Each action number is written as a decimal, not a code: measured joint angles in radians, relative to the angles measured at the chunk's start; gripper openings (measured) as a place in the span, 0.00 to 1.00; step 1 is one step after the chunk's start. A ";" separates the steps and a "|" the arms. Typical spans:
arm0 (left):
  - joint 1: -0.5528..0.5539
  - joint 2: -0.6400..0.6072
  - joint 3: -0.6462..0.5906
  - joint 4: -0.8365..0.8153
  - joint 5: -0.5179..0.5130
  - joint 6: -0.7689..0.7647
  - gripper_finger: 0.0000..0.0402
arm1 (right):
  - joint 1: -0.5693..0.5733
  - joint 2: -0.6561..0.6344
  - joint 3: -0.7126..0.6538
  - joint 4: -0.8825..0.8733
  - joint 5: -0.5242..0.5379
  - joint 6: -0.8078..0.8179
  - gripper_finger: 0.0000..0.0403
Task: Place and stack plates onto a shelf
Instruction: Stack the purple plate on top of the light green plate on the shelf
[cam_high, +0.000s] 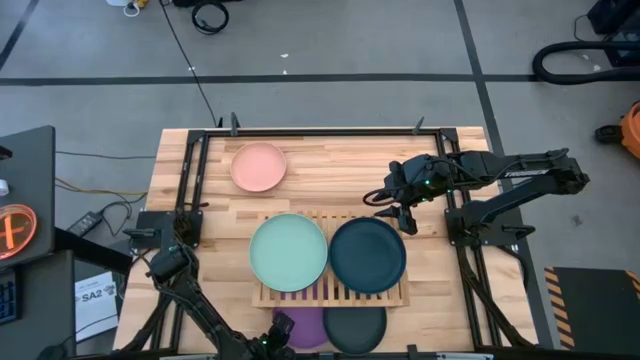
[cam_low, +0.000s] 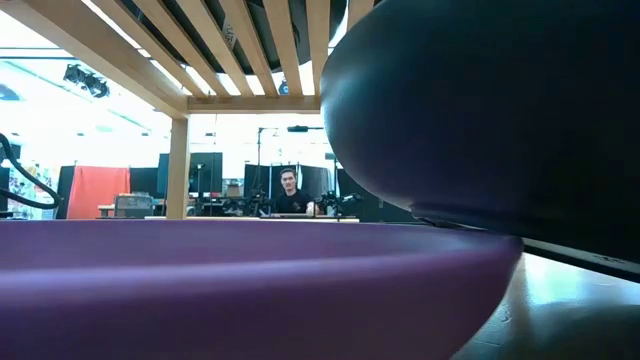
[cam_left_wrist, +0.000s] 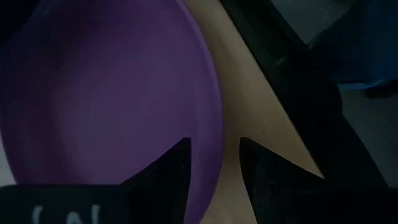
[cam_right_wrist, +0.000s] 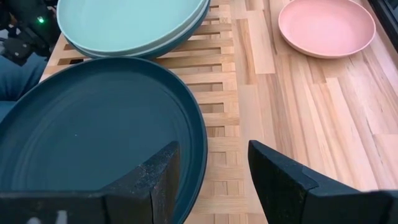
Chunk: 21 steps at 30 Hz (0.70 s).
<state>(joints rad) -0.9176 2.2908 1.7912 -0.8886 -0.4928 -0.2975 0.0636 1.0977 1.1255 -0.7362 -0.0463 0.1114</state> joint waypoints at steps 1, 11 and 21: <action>0.000 0.000 0.000 0.000 0.000 0.006 0.35 | 0.000 0.000 0.000 0.001 0.000 0.000 0.48; 0.005 0.000 0.000 0.000 -0.001 0.032 0.35 | 0.001 0.000 0.000 0.001 0.000 -0.002 0.48; 0.005 0.000 0.000 0.001 -0.001 0.032 0.35 | 0.001 0.000 0.000 0.001 0.000 -0.002 0.48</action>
<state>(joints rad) -0.9123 2.2910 1.7912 -0.8877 -0.4934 -0.2657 0.0643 1.0977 1.1255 -0.7357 -0.0467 0.1092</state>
